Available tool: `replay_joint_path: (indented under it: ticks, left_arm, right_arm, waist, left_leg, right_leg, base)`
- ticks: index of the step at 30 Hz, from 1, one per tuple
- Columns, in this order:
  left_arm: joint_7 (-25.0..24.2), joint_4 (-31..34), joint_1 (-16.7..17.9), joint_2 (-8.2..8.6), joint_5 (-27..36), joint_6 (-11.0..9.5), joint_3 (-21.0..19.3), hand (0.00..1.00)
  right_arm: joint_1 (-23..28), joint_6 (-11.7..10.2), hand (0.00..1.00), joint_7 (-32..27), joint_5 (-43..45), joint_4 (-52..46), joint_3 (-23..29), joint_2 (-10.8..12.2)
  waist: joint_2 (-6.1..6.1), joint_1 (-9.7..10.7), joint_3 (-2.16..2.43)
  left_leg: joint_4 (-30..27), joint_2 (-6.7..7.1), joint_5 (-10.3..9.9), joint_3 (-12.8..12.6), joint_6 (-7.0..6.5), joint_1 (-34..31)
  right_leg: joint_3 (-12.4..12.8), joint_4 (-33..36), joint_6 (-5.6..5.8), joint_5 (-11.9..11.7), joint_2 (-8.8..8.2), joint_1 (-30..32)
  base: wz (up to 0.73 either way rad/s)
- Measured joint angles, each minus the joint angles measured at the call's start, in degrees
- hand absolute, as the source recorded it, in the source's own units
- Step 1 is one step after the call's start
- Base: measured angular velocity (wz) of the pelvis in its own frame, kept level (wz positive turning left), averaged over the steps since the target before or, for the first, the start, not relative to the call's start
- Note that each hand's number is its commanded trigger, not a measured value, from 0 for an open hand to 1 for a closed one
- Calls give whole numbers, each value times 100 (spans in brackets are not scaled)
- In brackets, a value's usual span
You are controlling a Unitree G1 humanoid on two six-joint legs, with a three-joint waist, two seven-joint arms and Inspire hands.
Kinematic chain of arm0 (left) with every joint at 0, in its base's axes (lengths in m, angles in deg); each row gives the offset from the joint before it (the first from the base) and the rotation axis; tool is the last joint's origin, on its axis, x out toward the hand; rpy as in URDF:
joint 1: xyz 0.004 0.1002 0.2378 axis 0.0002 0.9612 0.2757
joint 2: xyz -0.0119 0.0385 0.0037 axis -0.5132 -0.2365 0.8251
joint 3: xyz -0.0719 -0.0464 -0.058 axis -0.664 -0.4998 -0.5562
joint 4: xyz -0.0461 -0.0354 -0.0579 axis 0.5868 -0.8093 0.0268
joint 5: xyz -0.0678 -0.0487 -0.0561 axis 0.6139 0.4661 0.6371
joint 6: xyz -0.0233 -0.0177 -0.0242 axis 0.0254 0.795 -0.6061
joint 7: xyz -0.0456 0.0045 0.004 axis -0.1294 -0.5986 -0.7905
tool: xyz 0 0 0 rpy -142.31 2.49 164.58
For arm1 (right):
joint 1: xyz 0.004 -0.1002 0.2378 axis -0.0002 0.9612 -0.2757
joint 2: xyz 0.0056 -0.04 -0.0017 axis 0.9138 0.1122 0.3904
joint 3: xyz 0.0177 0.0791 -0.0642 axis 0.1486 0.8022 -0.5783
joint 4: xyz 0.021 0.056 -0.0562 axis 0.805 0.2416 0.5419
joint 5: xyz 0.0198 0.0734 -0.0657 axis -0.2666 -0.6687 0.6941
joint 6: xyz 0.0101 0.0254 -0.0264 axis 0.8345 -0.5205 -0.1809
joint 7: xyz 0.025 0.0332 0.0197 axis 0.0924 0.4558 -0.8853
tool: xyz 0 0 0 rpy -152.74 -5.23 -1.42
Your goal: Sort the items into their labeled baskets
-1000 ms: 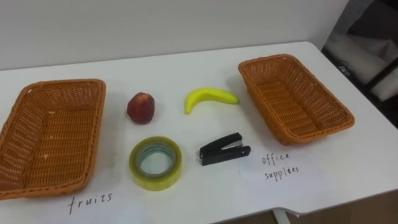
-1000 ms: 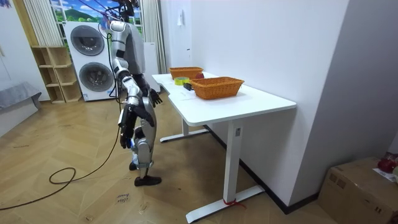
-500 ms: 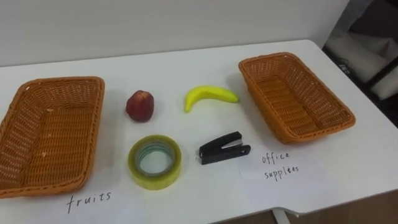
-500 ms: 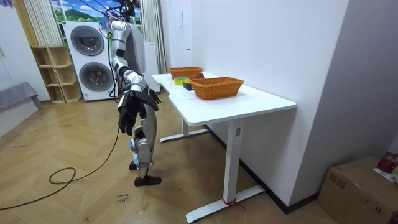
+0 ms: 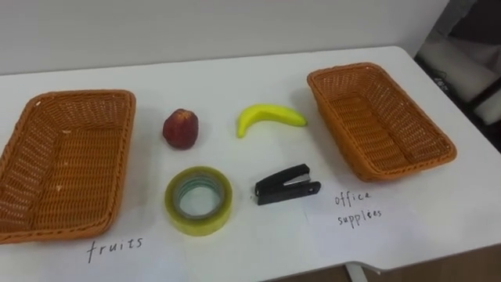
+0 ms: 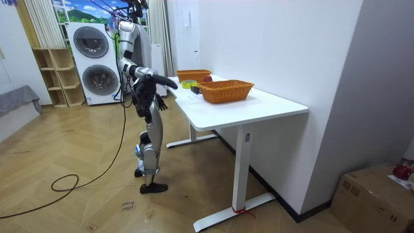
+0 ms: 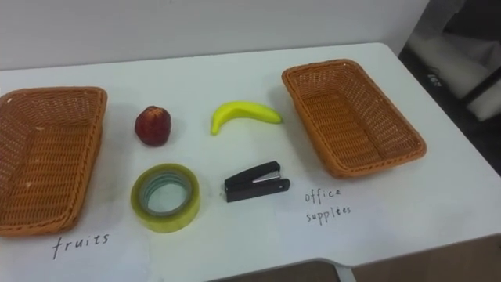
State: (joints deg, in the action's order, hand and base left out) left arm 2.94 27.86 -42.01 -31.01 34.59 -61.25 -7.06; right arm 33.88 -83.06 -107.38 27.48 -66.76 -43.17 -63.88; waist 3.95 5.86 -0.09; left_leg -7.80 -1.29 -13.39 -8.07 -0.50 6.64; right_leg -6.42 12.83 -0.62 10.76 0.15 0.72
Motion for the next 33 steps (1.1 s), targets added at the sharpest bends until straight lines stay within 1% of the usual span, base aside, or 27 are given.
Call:
replay_joint_path:
  ticks: [3, 5, 6, 8, 9, 13, 16, 20, 22, 27, 30, 32, 33]
  left_arm:
    - [0, 0, 8, 1, 2, 56, 18, 0]
    - [0, 9, 5, 0, 1, 72, 67, 0]
    - [5, 0, -14, -8, 1, 77, 102, 0]
    - [36, -128, -82, -44, 4, 81, 174, 0]
    - [49, -171, -106, -72, 3, 87, 249, 0]
    - [67, -173, -97, -93, 2, 86, 337, 0]
    - [75, -175, -76, -129, 3, 85, 337, 0]
    - [87, -180, -70, -162, 7, 40, 337, 0]
    - [87, -180, -75, -162, 5, 34, 337, 0]
    - [89, -182, -89, -186, -51, -14, 422, 0]
    - [84, -338, -114, -209, -154, -19, 420, 0]
    - [74, -340, -108, -212, -319, -6, 417, 0]
    - [67, -340, -114, -212, -322, 3, 417, 0]
  right_arm:
    - [-2, 38, 0, -33, 186, -339, -6, -69]
    - [1, 57, 0, -35, 375, -558, -123, -161]
    - [-8, 65, 0, -40, 494, -636, -163, -198]
    - [-58, 69, 0, -53, 569, -785, -220, -225]
    - [-113, 69, 0, -55, 756, -811, -266, -235]
    - [-196, 115, 0, -14, 1191, -1178, -378, -239]
    - [-328, 105, 0, 61, 1329, -1556, -405, -280]
    - [-326, 77, 0, 217, 1373, -1736, -516, -455]
    - [-328, 77, 0, 279, 1376, -1871, -556, -497]
    - [-332, 65, 0, 468, 1648, -2211, -596, -550]
    - [-453, 66, 0, 579, 1874, -2453, -602, -635]
    - [-522, 63, 0, 705, 2138, -2538, -603, -761]
    - [-551, 63, 0, 732, 2198, -2544, -604, -765]
  waist:
    - [24, 1, 2]
    - [39, -5, -3]
    - [52, -50, -8]
    - [62, -90, -16]
    - [78, -92, -21]
    - [109, -146, -29]
    - [114, -156, -26]
    - [171, -159, -10]
    - [182, -172, -6]
    - [166, -183, -9]
    - [143, -194, -4]
    - [150, -231, -7]
    - [157, -251, -7]
  left_leg:
    - [0, -4, 1, 13, 0, 1]
    - [5, -4, 1, 6, 0, -7]
    - [7, -4, 1, 16, 0, -10]
    - [7, -5, 1, 21, 0, 3]
    - [6, -6, 1, 15, 1, 11]
    - [5, -6, 1, 5, 0, 10]
    - [-3, -13, 1, 8, 1, 17]
    - [-3, -18, 1, 29, 1, 16]
    - [-3, -17, 1, 28, 1, 13]
    - [-5, -17, 1, 34, 1, 14]
    - [-9, -18, 1, 40, 2, 12]
    - [-16, -21, 2, 45, 2, 6]
    - [-23, -22, 2, 46, 2, 6]
  right_leg:
    - [-19, -7, 1, -14, 7, -4]
    - [-11, 1, 1, -15, 7, -12]
    - [-5, 12, 1, -15, 7, -12]
    - [-1, 16, 1, -15, 7, -36]
    - [-9, 4, 1, -15, 6, -55]
    - [-13, 2, 0, -17, 4, -50]
    - [-39, -11, -6, -21, 7, -82]
    - [-107, -15, -13, -27, -3, -105]
    - [-106, -16, -12, -30, -4, -102]
    - [-114, -19, -14, -37, -5, -104]
    - [-124, -11, -14, -37, -4, -103]
    - [-142, -12, -17, -39, -6, -102]
    - [-143, -12, -18, -40, -6, -103]
  base:
    - [3]
    - [-2]
    - [-5]
    - [-3]
    - [0]
    - [1]
    - [4]
    - [6]
    - [0]
    - [0]
    - [0]
    - [0]
    - [0]
